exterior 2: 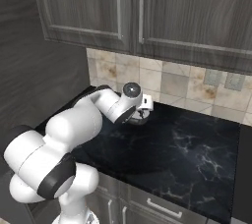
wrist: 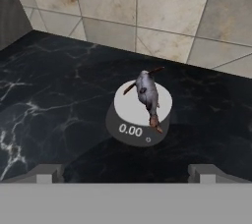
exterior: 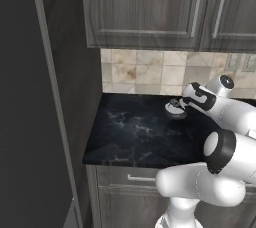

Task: Take the fish from the fridge and place it on the digital scale on the counter by the fridge. Wait a few seconds for a reading, then move it to the plate on the dining counter.

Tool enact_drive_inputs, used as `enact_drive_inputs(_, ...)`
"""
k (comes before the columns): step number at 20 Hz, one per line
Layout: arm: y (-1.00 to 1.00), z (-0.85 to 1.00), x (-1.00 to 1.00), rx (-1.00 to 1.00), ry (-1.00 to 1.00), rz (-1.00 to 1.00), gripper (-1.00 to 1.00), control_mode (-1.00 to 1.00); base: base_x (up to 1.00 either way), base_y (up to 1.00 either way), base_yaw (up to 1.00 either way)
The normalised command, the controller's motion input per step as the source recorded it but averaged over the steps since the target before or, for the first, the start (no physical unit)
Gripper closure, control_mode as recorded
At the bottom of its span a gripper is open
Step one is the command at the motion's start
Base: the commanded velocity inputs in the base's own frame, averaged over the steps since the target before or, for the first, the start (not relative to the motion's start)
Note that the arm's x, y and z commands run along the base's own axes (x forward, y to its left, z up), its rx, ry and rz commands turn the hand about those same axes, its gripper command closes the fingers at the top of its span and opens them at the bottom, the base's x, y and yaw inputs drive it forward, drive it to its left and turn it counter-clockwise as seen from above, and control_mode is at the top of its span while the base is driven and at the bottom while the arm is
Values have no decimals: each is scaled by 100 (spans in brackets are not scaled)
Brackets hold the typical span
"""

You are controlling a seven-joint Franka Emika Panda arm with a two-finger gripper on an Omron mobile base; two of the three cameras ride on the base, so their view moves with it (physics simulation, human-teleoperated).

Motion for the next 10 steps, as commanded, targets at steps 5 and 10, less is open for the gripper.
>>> enact_drive_inputs(5, 0, 0, 0, 0, 0, 0, -100, -100, 0, 0, 0)
enact_drive_inputs(10, 0, 0, 0, 0, 0, 0, -100, -100, 0, 0, 0)
